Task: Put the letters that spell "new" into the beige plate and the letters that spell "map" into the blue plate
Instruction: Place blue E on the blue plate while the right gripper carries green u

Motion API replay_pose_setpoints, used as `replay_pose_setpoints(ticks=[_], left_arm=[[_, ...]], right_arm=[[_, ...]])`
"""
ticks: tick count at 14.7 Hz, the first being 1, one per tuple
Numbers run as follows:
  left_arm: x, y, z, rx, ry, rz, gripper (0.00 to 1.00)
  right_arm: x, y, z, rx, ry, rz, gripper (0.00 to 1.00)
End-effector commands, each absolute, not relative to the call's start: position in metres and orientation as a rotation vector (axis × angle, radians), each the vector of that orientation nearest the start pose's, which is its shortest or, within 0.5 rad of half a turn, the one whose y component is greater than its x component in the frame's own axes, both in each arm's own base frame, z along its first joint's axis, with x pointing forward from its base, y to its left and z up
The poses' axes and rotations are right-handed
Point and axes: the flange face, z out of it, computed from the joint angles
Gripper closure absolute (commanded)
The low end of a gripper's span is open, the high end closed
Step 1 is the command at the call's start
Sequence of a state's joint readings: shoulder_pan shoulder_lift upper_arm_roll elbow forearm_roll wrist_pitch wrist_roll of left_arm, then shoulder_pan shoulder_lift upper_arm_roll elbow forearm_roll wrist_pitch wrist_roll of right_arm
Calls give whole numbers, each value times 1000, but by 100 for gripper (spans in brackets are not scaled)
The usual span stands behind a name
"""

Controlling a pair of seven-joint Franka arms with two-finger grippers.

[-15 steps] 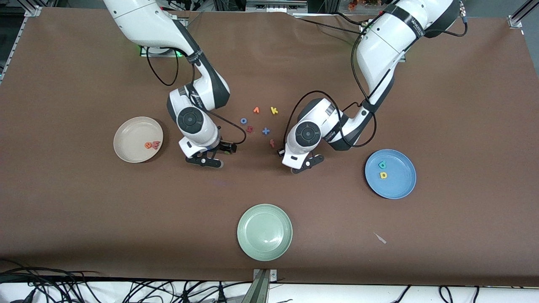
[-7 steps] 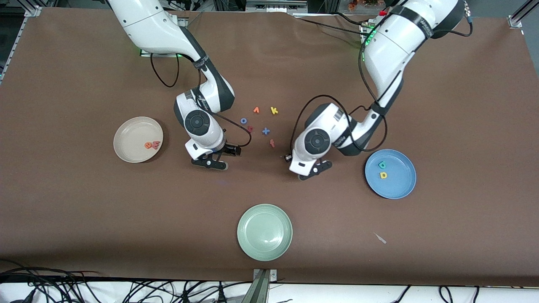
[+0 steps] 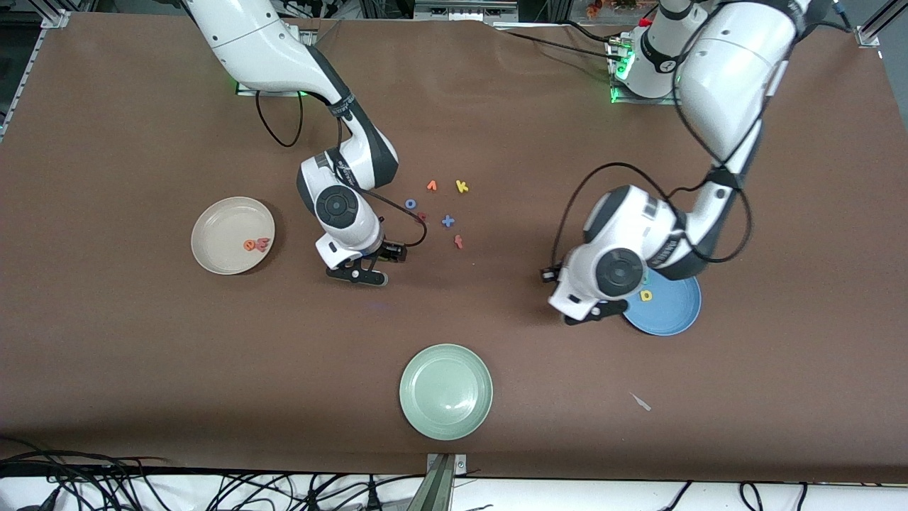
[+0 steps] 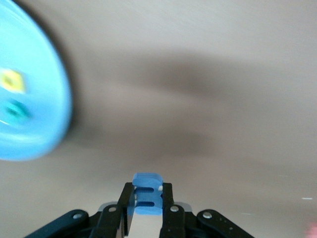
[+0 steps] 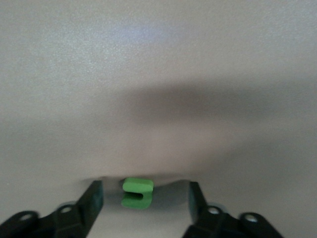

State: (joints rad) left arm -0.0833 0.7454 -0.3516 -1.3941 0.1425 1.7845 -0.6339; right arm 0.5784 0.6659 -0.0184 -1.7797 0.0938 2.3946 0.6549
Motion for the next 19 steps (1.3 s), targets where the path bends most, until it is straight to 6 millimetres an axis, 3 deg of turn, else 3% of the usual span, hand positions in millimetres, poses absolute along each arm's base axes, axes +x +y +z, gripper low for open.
replay_pose_setpoints(ticks=[1, 4, 6, 7, 8, 9, 10, 12, 13, 15, 17, 18, 19], left_arm=[[648, -190, 255, -2995, -76, 531, 96], [665, -108, 249, -3004, 169, 546, 96], [672, -75, 236, -2933, 380, 528, 96], [673, -68, 230, -2912, 417, 523, 92], [672, -65, 227, -2908, 421, 531, 82], [672, -65, 226, -2902, 429, 529, 45], [672, -65, 228, -2901, 436, 530, 0], [673, -72, 239, -2908, 449, 514, 0], [674, -78, 248, -2908, 452, 510, 0], [676, -93, 285, -2919, 457, 472, 0], [674, -104, 341, -2923, 468, 393, 0], [673, -100, 377, -2927, 453, 320, 0], [671, -106, 399, -2937, 462, 274, 0]], right_arm=[[552, 355, 174, -3105, 266, 112, 34], [552, 353, 174, -3106, 268, 113, 45], [552, 354, 173, -3105, 267, 112, 51], [552, 354, 173, -3104, 267, 107, 53], [550, 355, 171, -3103, 263, 109, 55], [547, 358, 166, -3104, 256, 114, 58], [547, 358, 164, -3103, 254, 110, 62], [546, 361, 164, -3101, 247, 108, 65], [545, 361, 164, -3102, 248, 110, 69], [546, 361, 164, -3101, 247, 108, 78], [548, 361, 168, -3101, 212, 103, 90], [553, 359, 175, -3098, 193, 97, 95], [556, 356, 180, -3109, 171, 125, 95]])
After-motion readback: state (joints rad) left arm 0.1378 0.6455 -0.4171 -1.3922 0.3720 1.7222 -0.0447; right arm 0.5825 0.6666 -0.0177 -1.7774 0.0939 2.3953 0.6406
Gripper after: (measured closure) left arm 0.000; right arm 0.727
